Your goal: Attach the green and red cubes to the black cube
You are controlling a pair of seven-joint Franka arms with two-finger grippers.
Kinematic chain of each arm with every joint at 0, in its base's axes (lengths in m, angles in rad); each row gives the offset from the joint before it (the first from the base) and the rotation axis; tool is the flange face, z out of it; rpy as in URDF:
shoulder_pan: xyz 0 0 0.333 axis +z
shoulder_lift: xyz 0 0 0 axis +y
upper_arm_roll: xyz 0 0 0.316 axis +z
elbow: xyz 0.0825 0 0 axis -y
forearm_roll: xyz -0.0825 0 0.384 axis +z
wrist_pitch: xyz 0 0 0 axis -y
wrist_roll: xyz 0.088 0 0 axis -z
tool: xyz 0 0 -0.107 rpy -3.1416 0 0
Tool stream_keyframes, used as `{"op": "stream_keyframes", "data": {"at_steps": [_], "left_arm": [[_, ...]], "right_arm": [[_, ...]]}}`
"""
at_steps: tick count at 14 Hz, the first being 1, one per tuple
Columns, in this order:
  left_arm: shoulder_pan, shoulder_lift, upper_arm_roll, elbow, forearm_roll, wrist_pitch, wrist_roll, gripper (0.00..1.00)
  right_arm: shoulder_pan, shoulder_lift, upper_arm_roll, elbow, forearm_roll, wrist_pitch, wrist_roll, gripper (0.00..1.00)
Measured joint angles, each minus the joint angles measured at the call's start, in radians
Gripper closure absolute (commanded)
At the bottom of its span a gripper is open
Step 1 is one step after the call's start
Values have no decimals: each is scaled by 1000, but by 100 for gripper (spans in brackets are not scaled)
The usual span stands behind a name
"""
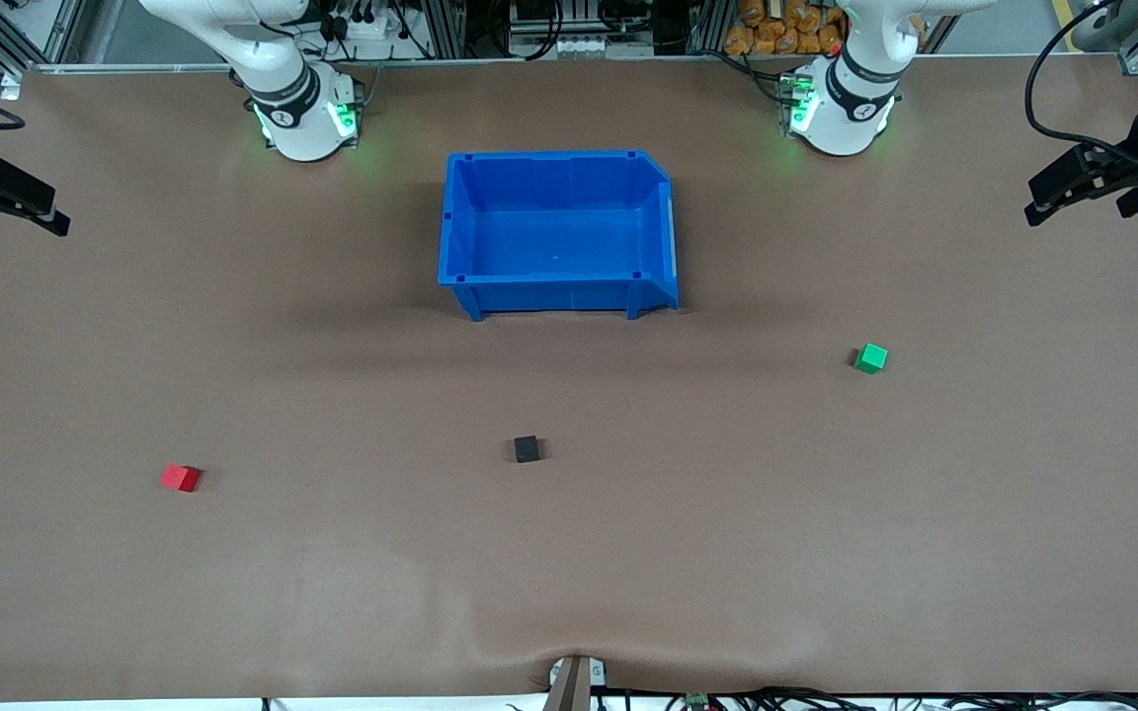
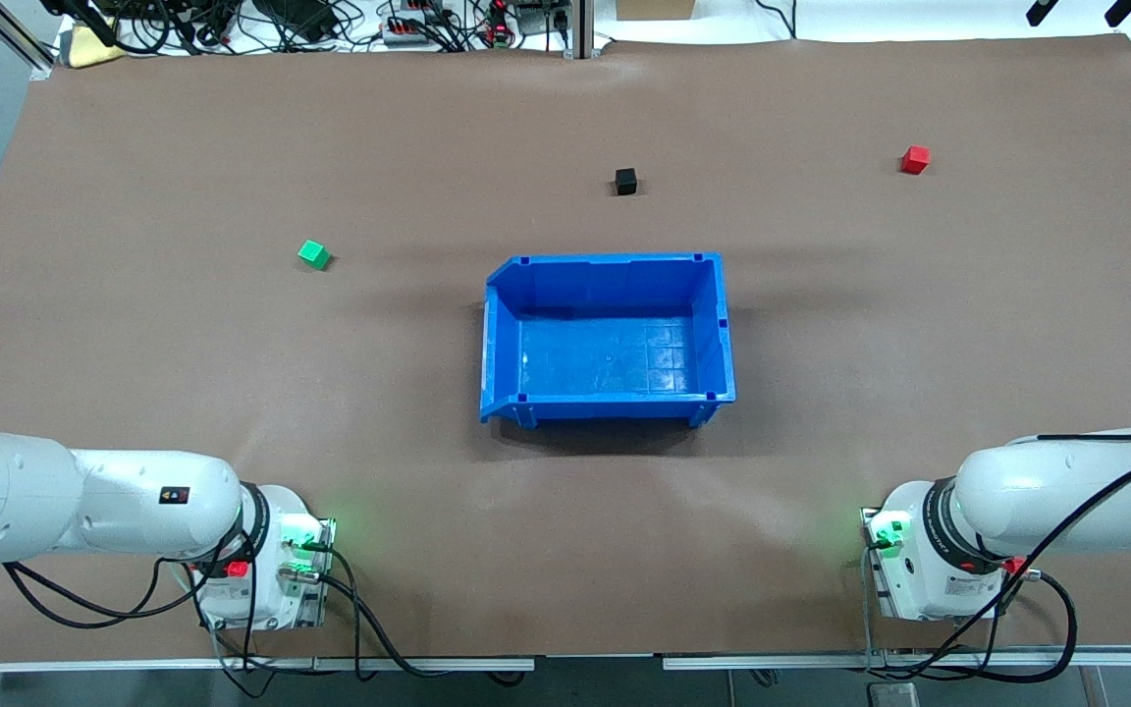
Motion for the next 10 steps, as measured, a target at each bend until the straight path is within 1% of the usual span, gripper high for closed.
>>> {"op": "stream_keyframes", "data": {"at_steps": [3, 6, 10], "left_arm": [[0, 0, 0, 1, 0, -1, 0, 0], [1, 7, 0, 23, -1, -1, 0, 0], [-2, 25, -2, 41, -2, -28, 0, 0]], "right_arm": [[0, 3, 0, 0, -1, -1, 21, 0], [0, 12, 0, -1, -1, -2, 23, 0], [0, 50, 1, -4, -1, 2, 23, 0]]}}
